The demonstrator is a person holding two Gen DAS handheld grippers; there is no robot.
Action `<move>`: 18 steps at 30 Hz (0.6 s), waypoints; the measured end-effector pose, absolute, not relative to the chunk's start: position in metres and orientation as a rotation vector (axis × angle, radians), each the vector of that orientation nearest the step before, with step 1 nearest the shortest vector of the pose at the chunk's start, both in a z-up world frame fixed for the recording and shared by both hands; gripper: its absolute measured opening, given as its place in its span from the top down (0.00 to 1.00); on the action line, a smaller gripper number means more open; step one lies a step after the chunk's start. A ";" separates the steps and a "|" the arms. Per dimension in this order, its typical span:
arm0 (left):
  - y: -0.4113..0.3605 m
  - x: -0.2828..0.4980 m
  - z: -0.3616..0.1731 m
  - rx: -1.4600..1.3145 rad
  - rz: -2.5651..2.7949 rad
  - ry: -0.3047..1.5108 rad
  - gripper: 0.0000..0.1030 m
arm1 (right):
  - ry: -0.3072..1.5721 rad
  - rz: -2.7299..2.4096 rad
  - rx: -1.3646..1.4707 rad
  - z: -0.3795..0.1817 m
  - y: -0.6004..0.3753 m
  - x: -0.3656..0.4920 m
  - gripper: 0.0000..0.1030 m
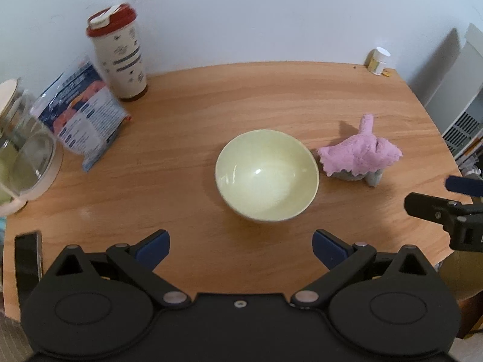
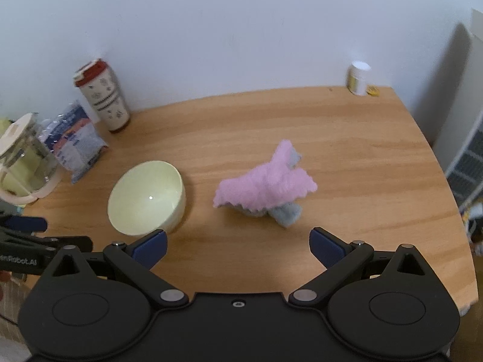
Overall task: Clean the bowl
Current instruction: 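Move the right gripper to the pink cloth while the left gripper approaches the bowl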
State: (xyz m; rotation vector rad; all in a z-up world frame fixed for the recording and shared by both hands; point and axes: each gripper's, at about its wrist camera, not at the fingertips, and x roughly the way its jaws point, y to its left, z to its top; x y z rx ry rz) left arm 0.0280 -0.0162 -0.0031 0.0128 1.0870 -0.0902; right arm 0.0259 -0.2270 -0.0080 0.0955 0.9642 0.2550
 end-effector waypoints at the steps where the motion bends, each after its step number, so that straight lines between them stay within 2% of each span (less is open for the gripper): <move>1: -0.018 0.029 -0.003 0.009 -0.107 1.077 0.00 | 0.951 0.276 0.083 -0.008 -0.228 0.027 0.05; 6: -0.035 0.039 -0.005 0.045 -0.224 1.022 0.00 | 0.856 0.391 -0.067 -0.011 -0.233 0.041 0.09; 11: -0.061 0.051 -0.015 0.154 -0.267 0.983 0.00 | 0.839 0.480 -0.163 -0.024 -0.237 0.063 0.18; 18: -0.076 0.073 -0.037 0.176 -0.240 1.000 0.01 | 0.849 0.570 -0.342 -0.057 -0.232 0.091 0.20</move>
